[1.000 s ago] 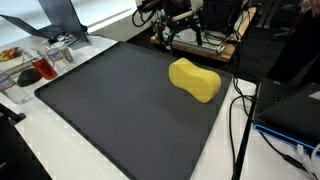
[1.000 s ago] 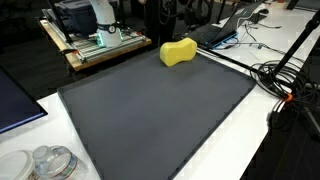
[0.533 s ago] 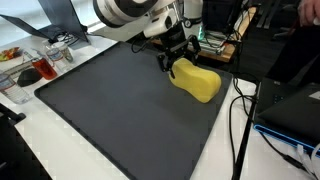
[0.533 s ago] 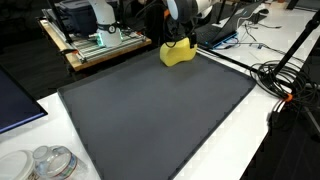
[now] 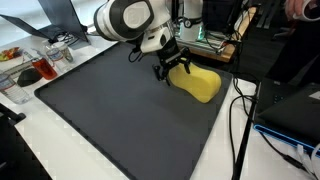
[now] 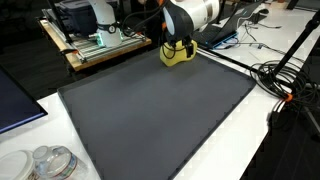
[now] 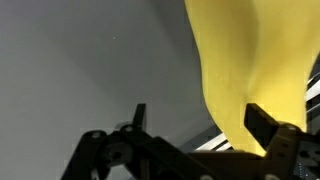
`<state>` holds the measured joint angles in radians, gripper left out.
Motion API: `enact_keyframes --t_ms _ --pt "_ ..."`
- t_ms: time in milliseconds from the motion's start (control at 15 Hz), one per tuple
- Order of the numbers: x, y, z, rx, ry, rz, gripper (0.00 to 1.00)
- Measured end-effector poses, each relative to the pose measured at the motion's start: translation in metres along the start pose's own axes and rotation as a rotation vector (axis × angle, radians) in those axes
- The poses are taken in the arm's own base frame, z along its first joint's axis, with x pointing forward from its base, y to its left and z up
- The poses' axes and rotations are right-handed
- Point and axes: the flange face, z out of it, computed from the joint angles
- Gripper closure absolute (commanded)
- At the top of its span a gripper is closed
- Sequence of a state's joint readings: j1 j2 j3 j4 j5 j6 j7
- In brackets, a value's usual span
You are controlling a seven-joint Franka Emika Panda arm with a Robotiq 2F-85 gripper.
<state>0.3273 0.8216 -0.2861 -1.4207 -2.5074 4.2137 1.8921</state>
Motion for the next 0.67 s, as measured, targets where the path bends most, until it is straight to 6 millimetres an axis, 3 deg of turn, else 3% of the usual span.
enact_keyframes --t_ms 667 --pt "-0.032 0.02 -0.016 0.084 0.119 0.035 0.0"
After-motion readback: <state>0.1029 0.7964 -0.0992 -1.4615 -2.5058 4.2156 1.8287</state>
